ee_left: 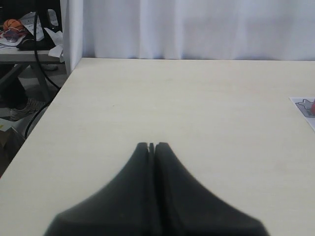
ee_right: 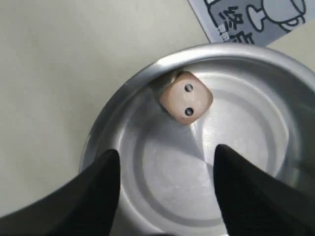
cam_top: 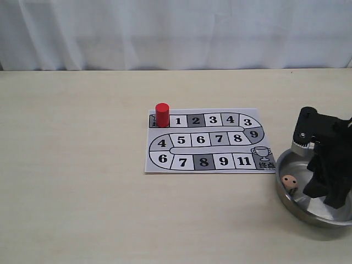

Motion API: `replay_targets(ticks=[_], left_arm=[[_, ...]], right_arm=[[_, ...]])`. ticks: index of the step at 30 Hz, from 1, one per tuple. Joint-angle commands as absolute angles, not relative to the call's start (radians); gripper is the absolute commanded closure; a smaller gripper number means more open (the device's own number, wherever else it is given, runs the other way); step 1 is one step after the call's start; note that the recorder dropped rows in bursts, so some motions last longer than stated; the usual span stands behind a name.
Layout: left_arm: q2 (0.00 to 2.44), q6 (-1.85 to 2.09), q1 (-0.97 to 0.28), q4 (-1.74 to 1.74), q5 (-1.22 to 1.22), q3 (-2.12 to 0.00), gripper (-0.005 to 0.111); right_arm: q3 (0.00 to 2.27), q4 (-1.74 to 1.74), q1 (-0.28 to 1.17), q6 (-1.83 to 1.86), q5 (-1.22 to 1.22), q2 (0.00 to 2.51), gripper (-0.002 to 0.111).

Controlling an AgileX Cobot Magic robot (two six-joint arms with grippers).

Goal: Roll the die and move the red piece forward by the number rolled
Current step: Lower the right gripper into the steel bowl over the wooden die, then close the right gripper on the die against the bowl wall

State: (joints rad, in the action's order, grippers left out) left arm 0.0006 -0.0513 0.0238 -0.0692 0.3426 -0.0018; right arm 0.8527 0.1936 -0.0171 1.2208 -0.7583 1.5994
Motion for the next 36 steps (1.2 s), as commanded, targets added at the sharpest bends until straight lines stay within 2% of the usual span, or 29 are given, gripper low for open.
replay_targets(ticks=[1,20,26,36], left_arm=[[0.000,-0.057,0.024,-0.069,0.330,0.000,0.107],[0.000,-0.057,0.024,-0.067,0.330,0.000,0.107],[0.000,-0.057,0.024,-0.067,0.330,0.000,0.107],[0.000,-0.057,0.024,-0.069,0.330,0.000,0.107]], right_arm=[[0.860,0.201,-0.020,1.264,-0.680,1.649,0.054],[0.860,0.201,-0.020,1.297,-0.570,1.752,0.054],[0.860,0.193,0.065,1.288,-0.503,1.752,0.054],[0.860,0.193,0.064,1.286,-0.503,1.789,0.054]])
